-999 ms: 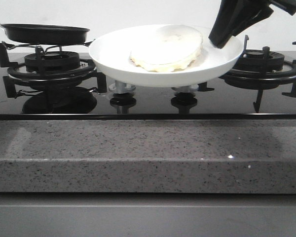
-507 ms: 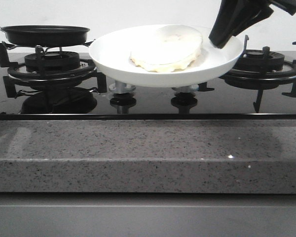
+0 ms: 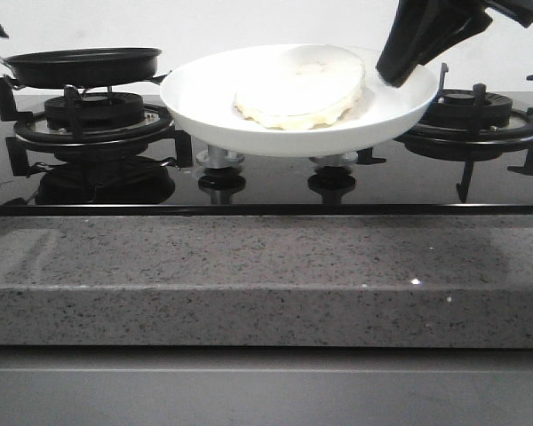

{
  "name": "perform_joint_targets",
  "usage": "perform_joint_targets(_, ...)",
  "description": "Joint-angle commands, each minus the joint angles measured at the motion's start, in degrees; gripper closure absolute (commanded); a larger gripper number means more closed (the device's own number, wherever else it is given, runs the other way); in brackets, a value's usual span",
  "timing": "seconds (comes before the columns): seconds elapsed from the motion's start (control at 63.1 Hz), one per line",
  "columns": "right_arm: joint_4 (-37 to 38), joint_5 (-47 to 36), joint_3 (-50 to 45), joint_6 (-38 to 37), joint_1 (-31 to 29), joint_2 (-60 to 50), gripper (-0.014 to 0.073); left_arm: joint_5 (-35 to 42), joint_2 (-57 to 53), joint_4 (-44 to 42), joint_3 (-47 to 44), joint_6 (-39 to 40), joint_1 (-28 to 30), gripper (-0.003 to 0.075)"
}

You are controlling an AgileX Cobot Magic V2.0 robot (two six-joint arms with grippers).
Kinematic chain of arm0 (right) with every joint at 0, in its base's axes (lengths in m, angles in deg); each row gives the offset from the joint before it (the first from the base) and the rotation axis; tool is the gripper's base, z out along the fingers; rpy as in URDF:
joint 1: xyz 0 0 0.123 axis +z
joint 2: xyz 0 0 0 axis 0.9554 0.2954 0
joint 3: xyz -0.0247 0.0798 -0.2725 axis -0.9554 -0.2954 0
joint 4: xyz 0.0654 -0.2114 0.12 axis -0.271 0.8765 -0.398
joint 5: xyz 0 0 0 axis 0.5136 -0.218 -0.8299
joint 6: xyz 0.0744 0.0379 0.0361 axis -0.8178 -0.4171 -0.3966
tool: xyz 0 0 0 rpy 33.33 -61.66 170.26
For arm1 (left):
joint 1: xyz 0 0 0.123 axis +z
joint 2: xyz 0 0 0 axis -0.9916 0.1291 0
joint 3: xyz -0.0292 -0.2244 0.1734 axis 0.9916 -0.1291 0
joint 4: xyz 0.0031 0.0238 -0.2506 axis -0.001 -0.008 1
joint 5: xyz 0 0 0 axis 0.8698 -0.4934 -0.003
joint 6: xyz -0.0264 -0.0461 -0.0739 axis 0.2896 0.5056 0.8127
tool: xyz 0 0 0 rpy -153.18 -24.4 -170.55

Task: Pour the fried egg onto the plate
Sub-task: 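Lower the empty pan back onto its burner with the left gripper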

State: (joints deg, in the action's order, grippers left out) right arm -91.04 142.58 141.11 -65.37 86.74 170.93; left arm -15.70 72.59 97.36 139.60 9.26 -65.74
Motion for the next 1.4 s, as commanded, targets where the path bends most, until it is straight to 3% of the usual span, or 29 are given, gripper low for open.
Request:
perform_joint_targets(0.0,-2.5,-2.1,1.6,0.3,-0.1,-2.4,0.0654,-5.8,-2.8,-1.1,1.6,1.5,0.0,0.0243)
perform_joint_targets(0.111,-2.5,-2.1,1.6,0.3,-0.1,-2.4,0.0654,-9.7,-2.8,-1.4,1.6,1.5,0.0,0.0295)
perform_joint_targets(0.317,-2.5,-2.1,1.6,0.3,-0.1,-2.4,0.0654,-11.4,-2.9,-1.4,1.6,1.5,0.0,0.0584)
perform_joint_targets(0.396,-2.5,-2.1,1.6,0.3,-0.1,-2.4,0.0654,-11.9,-3.1,-1.4,1.6,1.5,0.0,0.0643)
perform_joint_targets(0.587,-2.5,-2.1,1.6,0.3,-0.1,-2.4,0.0654,-11.3,-5.9,-2.6,1.6,1.5,0.0,0.0661)
perform_joint_targets(0.729,-2.5,-2.1,1.6,0.3,-0.1,-2.4,0.0654,-9.4,-10.6,-7.2,1.5,1.5,-0.1,0.074)
perform_joint_targets(0.872,-2.5,-2.1,1.6,0.3,-0.1,-2.4,0.0654,-4.9,-17.6,-12.5,-0.2,1.5,-0.9,0.0741)
perform_joint_targets(1.062,-2.5,-2.1,1.6,0.3,-0.1,-2.4,0.0654,7.3,-30.0,-18.5,-7.8,-2.0,-3.6,0.0741)
perform_joint_targets(1.379,-2.5,-2.1,1.6,0.3,-0.1,-2.4,0.0654,28.5,-53.3,-35.5,-24.3,-3.1,-14.3,0.0741)
